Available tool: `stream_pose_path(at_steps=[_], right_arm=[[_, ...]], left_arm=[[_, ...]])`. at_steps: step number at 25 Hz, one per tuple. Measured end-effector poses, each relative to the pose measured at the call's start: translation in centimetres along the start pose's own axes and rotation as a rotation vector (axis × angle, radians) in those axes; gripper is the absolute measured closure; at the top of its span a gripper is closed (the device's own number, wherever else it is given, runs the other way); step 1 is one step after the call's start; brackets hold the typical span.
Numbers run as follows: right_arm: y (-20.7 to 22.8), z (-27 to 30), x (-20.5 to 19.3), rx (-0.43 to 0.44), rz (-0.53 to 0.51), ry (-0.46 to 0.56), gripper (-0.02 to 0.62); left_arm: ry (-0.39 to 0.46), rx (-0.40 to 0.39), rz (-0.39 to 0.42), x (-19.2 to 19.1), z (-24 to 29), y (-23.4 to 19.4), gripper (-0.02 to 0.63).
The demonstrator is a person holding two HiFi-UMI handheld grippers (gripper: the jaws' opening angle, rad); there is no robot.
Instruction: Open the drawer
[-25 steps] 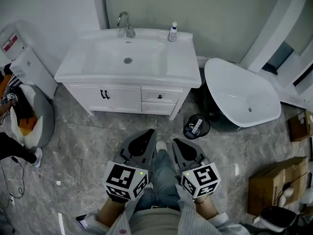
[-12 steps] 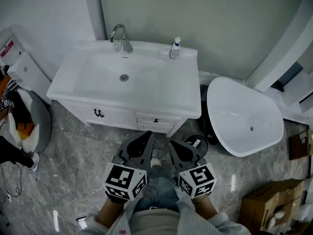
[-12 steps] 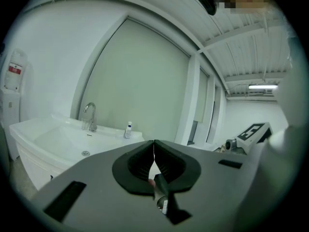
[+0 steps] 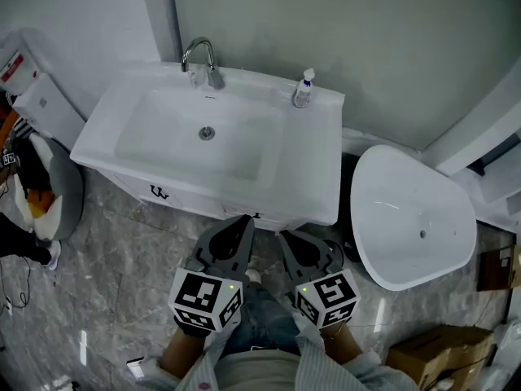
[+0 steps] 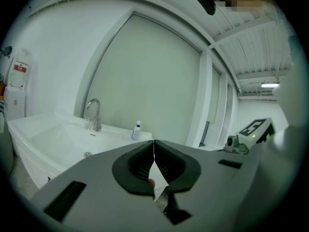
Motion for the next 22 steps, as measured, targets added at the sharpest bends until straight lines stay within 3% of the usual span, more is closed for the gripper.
stream_pose_path(at_steps=[12,22], right_arm=[[1.3,3.3,-1.3,0.01,0.048,-0.079,0.584],[1.4,6.1,-5.3,-0.009,0.09,-0.136,0.584]], left_arm=[[-0.124,0.034,-0.011,-3.0,1.8,-2.9,0.589],[-0.19,0.057,-0.021,-7.5,2.0,-5.0,0.589]])
Point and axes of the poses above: the fingertips, and each gripper's own axes: z forward along the fingers, y to its right, x out of its top, the point moved 8 cm from there along -z, backward along the fingers, and after that the axes turned 5 degrees about z, right-handed, at the moved point
